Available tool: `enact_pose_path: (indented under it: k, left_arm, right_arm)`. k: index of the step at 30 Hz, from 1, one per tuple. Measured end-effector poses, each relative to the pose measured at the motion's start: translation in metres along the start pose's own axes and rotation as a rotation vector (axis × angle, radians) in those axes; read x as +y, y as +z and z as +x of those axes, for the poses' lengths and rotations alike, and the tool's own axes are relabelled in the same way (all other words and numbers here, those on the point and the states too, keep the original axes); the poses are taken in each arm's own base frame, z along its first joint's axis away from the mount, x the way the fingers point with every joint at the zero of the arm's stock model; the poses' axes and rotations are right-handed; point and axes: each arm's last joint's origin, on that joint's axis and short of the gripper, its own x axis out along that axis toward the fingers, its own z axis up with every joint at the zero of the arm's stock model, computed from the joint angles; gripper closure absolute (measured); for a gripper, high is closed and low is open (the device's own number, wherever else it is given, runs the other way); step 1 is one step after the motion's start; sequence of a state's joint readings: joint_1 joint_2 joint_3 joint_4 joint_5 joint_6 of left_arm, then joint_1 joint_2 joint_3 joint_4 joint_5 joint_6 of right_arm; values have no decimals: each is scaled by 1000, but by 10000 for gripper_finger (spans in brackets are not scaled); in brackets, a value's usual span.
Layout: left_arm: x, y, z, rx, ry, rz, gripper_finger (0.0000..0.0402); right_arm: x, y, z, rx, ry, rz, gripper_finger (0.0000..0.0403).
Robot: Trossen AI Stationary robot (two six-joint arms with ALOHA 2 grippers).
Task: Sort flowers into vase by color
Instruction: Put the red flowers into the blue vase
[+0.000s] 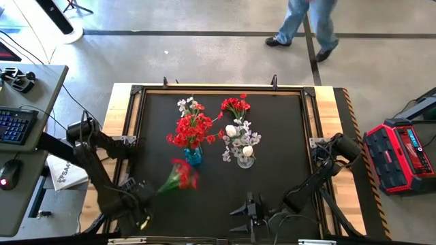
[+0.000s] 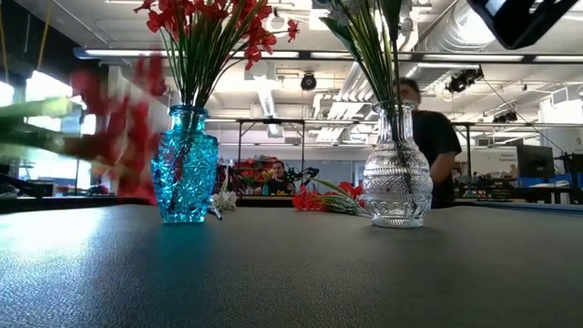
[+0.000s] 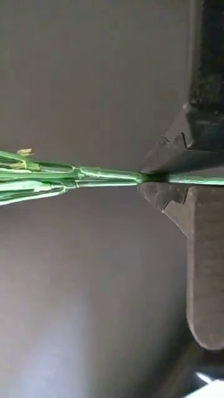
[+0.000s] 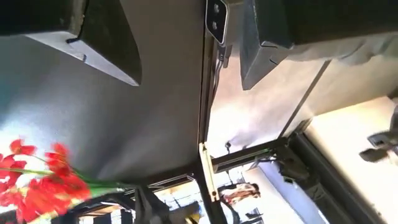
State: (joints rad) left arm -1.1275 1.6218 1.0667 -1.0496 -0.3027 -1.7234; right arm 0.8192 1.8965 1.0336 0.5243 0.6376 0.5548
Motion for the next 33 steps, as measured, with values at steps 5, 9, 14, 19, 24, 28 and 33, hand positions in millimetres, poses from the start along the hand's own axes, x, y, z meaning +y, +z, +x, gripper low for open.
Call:
enact_pose_path:
  k: [5,9,14,19,24,28,33]
  left_arm:
    - [-15,-5,-21,-307,-169,136,401]
    - [-30,-9,-30,-577,-286,285,401]
    - [-51,0,-37,-864,-289,395,401]
    - [-65,22,-39,-965,-232,448,401]
    - [-71,49,-33,-945,-206,474,401]
    - [-72,66,-28,-924,-195,464,401]
    - [-72,78,-24,-909,-183,450,401]
  right_arm:
    - [0,2,1,-12,17,-57,199]
    - [2,6,1,-47,36,-95,199]
    - [-5,17,9,-133,8,-165,199]
    - [-18,33,27,-237,-15,-218,199]
    - [-14,60,46,-290,-31,-325,199]
    - [-4,83,55,-355,-108,-385,199]
    - [7,103,57,-370,-138,-401,212]
